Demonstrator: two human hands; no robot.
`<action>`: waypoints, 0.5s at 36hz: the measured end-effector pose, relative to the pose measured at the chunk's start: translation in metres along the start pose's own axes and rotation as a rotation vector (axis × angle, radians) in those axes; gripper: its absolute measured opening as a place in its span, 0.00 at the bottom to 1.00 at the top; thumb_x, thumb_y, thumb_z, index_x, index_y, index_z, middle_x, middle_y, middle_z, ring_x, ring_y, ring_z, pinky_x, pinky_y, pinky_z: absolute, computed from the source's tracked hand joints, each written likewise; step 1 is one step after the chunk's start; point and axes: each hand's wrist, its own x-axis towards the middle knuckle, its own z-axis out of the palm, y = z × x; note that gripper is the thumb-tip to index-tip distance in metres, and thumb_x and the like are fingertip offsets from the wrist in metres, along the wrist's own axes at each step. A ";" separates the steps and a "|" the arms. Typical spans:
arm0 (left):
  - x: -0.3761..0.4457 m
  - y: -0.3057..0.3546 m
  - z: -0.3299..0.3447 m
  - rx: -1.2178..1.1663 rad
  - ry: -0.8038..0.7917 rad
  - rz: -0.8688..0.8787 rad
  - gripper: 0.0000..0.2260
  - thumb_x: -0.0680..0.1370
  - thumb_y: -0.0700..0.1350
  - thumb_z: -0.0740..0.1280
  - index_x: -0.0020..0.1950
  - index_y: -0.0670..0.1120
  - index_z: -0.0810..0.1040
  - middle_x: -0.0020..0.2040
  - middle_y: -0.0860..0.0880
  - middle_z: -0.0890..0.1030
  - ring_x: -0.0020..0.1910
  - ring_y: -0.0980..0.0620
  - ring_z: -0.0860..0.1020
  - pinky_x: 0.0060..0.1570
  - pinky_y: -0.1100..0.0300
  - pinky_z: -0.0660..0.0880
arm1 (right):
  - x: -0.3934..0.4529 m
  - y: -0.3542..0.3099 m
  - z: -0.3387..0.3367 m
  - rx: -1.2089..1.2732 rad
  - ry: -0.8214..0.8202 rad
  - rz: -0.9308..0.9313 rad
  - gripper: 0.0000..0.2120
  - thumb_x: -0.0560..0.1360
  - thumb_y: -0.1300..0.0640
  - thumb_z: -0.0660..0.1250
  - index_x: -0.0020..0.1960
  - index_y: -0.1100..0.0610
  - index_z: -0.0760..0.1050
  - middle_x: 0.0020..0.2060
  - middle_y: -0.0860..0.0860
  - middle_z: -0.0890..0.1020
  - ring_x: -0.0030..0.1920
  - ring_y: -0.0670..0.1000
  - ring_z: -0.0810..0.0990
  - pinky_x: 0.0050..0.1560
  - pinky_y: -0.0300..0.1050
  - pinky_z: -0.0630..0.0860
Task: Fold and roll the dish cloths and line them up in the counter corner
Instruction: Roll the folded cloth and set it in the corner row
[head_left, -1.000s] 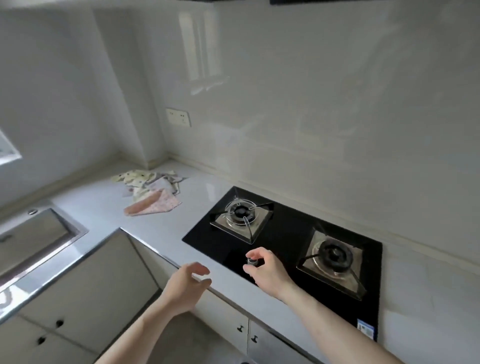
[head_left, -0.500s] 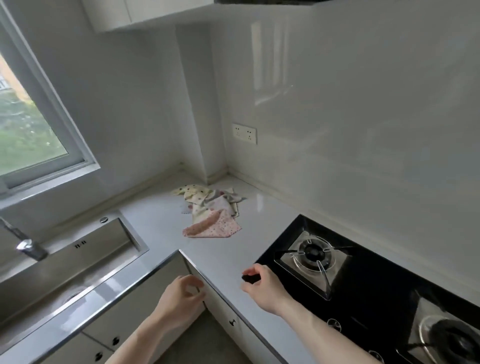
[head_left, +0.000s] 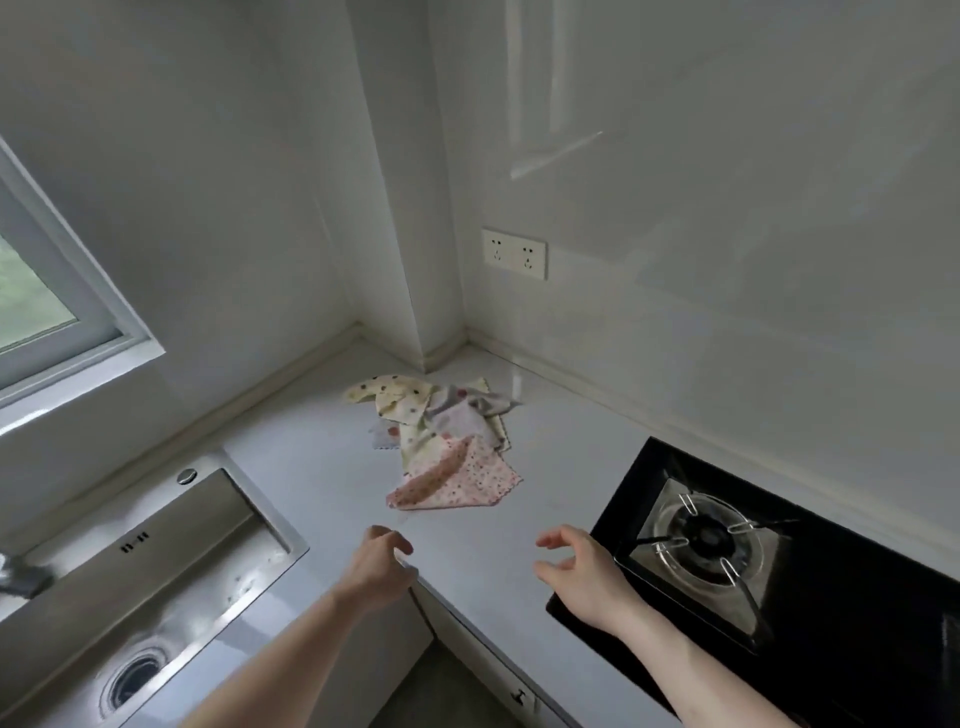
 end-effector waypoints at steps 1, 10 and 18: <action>0.018 -0.006 -0.004 0.021 -0.009 -0.002 0.11 0.77 0.45 0.69 0.58 0.51 0.76 0.69 0.47 0.66 0.64 0.48 0.76 0.66 0.59 0.70 | 0.003 -0.002 0.003 0.011 0.015 0.021 0.11 0.78 0.53 0.68 0.59 0.46 0.74 0.57 0.40 0.74 0.50 0.43 0.79 0.42 0.30 0.71; 0.127 -0.024 -0.030 0.313 -0.163 0.072 0.26 0.78 0.44 0.62 0.77 0.47 0.68 0.82 0.46 0.51 0.77 0.40 0.58 0.71 0.54 0.67 | 0.023 -0.024 0.058 0.097 0.227 0.177 0.09 0.77 0.55 0.68 0.56 0.45 0.75 0.55 0.44 0.79 0.31 0.38 0.75 0.34 0.31 0.69; 0.144 -0.045 -0.040 0.250 -0.145 0.300 0.26 0.78 0.45 0.64 0.77 0.46 0.67 0.77 0.49 0.68 0.74 0.45 0.67 0.72 0.54 0.67 | 0.012 -0.046 0.105 0.104 0.280 0.236 0.10 0.77 0.53 0.69 0.58 0.45 0.75 0.57 0.40 0.78 0.42 0.40 0.80 0.40 0.30 0.69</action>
